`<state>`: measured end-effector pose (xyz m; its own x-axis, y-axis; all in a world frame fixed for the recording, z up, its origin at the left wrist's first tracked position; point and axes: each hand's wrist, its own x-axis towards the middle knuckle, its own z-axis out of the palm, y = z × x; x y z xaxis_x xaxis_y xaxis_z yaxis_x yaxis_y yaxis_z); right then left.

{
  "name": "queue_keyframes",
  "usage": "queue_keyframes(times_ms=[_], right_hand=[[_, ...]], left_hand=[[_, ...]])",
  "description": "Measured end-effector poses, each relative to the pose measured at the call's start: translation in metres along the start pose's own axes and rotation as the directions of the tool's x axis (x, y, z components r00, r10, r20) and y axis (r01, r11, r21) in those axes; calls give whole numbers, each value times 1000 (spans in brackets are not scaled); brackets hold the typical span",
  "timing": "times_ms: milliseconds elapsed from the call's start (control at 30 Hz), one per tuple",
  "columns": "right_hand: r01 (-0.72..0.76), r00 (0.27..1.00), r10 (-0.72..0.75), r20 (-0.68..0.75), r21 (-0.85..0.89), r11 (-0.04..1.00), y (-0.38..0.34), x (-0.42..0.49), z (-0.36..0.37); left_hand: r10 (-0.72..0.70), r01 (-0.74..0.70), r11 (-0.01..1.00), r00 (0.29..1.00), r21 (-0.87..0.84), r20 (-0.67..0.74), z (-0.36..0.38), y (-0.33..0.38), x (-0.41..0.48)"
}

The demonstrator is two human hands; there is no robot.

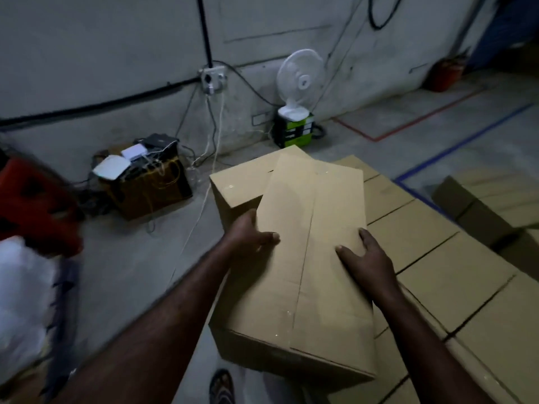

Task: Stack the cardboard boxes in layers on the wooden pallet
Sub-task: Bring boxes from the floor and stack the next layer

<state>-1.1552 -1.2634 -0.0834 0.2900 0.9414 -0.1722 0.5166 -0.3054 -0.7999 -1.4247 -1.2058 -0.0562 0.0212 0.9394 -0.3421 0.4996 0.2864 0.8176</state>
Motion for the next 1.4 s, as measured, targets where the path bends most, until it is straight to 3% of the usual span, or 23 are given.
queue_keyframes(times_ms=[400,733,867,1133,1267,1400], right_hand=[[-255,911,302,-280,190,948,-23,116,91],[-390,844,454,-285,254,885,17,238,205],[-428,818,492,-299,258,866,31,260,234],[-415,799,490,-348,271,869,49,281,279],[-418,785,494,-375,268,868,57,283,293],[-426,766,503,-401,270,864,62,284,303]], left_hand=[[216,-293,930,925,224,314,-26,45,229],[41,-200,893,928,403,369,11,4,409],[55,-278,822,907,497,417,22,-18,444],[37,-282,796,906,536,421,32,-64,485],[97,-346,749,901,565,423,31,-79,491],[132,-362,763,898,535,419,33,-93,498]])
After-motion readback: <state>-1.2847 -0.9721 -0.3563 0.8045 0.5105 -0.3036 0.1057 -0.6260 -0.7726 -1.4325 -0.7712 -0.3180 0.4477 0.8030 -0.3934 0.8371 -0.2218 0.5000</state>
